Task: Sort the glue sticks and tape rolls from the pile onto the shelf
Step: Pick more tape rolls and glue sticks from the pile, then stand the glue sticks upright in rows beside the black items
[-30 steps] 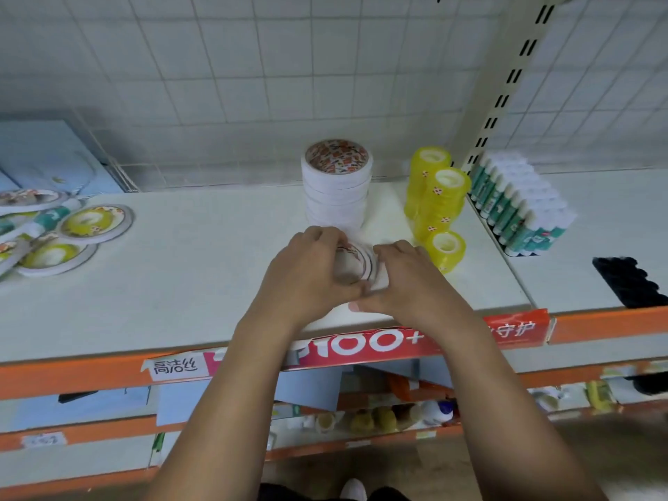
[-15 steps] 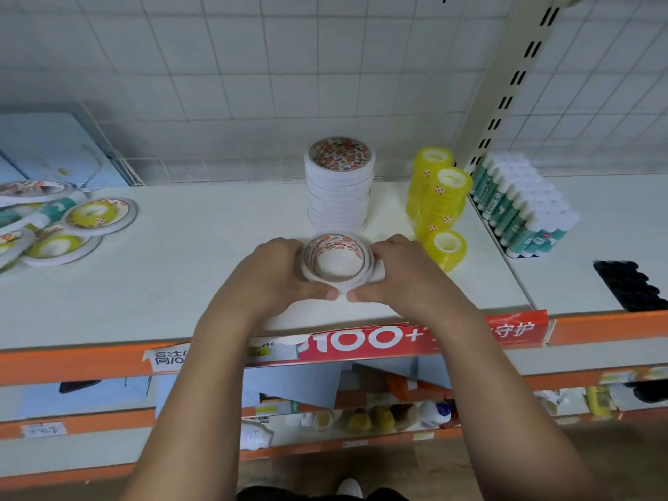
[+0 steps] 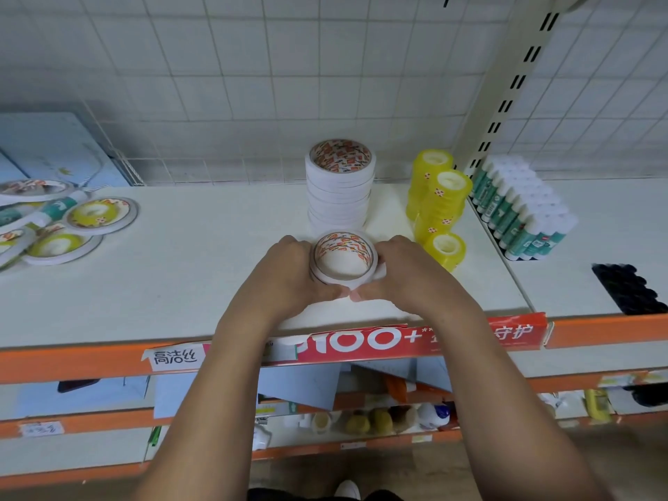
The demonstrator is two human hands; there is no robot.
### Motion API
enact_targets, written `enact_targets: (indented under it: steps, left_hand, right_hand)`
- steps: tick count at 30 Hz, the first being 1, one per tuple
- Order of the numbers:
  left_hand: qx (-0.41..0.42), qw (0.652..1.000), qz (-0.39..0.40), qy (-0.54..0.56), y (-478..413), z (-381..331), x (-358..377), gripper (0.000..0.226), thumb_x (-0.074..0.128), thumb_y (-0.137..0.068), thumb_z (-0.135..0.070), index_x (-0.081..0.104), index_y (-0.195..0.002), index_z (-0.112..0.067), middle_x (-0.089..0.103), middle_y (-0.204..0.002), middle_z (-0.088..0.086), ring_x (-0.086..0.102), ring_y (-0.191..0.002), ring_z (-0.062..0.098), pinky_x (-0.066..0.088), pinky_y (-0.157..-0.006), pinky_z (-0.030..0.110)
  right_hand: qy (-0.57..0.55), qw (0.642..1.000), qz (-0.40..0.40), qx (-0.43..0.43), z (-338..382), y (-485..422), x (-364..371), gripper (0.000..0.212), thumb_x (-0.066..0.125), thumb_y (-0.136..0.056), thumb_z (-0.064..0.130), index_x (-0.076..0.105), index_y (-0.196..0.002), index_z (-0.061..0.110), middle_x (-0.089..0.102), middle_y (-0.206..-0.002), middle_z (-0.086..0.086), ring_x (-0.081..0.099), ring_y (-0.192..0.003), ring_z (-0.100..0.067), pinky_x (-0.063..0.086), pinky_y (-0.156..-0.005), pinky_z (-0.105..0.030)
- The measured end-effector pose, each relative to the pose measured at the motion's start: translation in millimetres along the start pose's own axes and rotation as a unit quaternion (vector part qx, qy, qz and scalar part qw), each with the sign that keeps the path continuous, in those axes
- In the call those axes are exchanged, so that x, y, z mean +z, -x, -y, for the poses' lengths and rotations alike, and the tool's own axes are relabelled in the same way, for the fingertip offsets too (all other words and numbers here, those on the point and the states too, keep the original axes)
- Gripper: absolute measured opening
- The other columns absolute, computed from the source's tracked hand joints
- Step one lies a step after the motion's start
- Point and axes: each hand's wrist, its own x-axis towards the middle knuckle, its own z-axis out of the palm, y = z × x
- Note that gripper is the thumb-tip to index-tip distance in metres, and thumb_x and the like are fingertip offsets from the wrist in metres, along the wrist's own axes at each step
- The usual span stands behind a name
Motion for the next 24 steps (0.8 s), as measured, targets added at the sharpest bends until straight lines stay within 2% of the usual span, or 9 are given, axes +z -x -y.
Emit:
enact_targets:
  steps: [7, 10, 12, 15, 18, 20, 24]
  left_hand:
    - [-0.014, 1.000, 0.012, 0.010, 5.1, -1.6, 5.0, 0.074, 0.083, -0.062, -0.054, 0.058, -0.122, -0.020, 0.052, -0.110, 0.002, 0.056, -0.096, 0.019, 0.049, -0.088, 0.032]
    - [-0.025, 0.999, 0.032, -0.017, 8.8, 2.4, 0.2, 0.061, 0.083, -0.064, -0.050, 0.058, -0.111, -0.020, 0.051, -0.108, 0.003, 0.050, -0.095, 0.019, 0.047, -0.084, 0.033]
    - [-0.038, 0.998, 0.033, -0.043, 13.7, 8.6, -6.5, 0.049, 0.079, -0.072, -0.043, 0.058, -0.107, -0.017, 0.053, -0.108, 0.005, 0.050, -0.089, 0.019, 0.045, -0.078, 0.031]
    - [-0.055, 0.996, 0.024, -0.064, 26.8, 20.3, -19.7, 0.048, 0.068, -0.083, -0.035, 0.057, -0.126, -0.015, 0.056, -0.118, 0.004, 0.056, -0.097, 0.022, 0.047, -0.086, 0.034]
    - [-0.062, 0.996, -0.026, -0.054, 46.5, 32.1, -36.9, 0.037, 0.061, -0.088, -0.038, 0.061, -0.121, -0.021, 0.059, -0.109, -0.003, 0.054, -0.090, 0.018, 0.048, -0.082, 0.034]
    - [-0.068, 0.993, -0.070, -0.060, 62.0, 44.8, -49.5, 0.032, 0.060, -0.089, -0.039, 0.062, -0.116, -0.022, 0.058, -0.106, -0.005, 0.055, -0.091, 0.016, 0.047, -0.079, 0.032]
    - [-0.111, 0.979, -0.149, -0.089, 95.3, 83.6, -79.7, 0.031, 0.058, -0.090, -0.039, 0.063, -0.115, -0.022, 0.058, -0.112, -0.003, 0.058, -0.100, 0.017, 0.047, -0.076, 0.032]
  right_hand:
    - [0.007, 1.000, -0.003, 0.025, 5.0, 5.5, 2.2, 0.075, 0.085, -0.062, 0.050, 0.056, -0.123, 0.016, 0.050, -0.114, -0.008, 0.050, -0.108, -0.028, 0.046, -0.090, -0.039]
    - [0.021, 0.999, -0.007, 0.039, 6.5, 13.0, 0.9, 0.078, 0.083, -0.068, 0.044, 0.048, -0.131, 0.012, 0.049, -0.123, -0.009, 0.047, -0.115, -0.030, 0.044, -0.094, -0.039]
    - [0.054, 0.997, -0.018, 0.042, 8.3, 18.5, -2.0, 0.067, 0.077, -0.079, 0.036, 0.047, -0.132, 0.008, 0.049, -0.127, -0.011, 0.047, -0.118, -0.031, 0.042, -0.097, -0.039]
    - [0.065, 0.995, -0.080, 0.012, 21.5, 22.4, -6.7, 0.036, 0.063, -0.091, 0.026, 0.055, -0.124, 0.012, 0.054, -0.119, -0.010, 0.053, -0.111, -0.028, 0.044, -0.094, -0.042]
    - [-0.003, 0.992, -0.114, -0.049, 55.7, 19.1, -2.0, 0.019, 0.058, -0.092, 0.027, 0.063, -0.109, 0.020, 0.062, -0.105, -0.001, 0.058, -0.099, -0.020, 0.049, -0.087, -0.040]
    - [-0.017, 0.991, -0.097, -0.093, 85.5, 12.2, 10.1, 0.018, 0.058, -0.092, 0.031, 0.065, -0.107, 0.023, 0.067, -0.099, 0.004, 0.060, -0.095, -0.017, 0.051, -0.084, -0.038]
    - [-0.026, 0.984, -0.053, -0.165, 148.1, -7.4, 44.7, 0.024, 0.061, -0.091, 0.036, 0.065, -0.111, 0.025, 0.067, -0.105, 0.006, 0.060, -0.098, -0.015, 0.050, -0.087, -0.037]
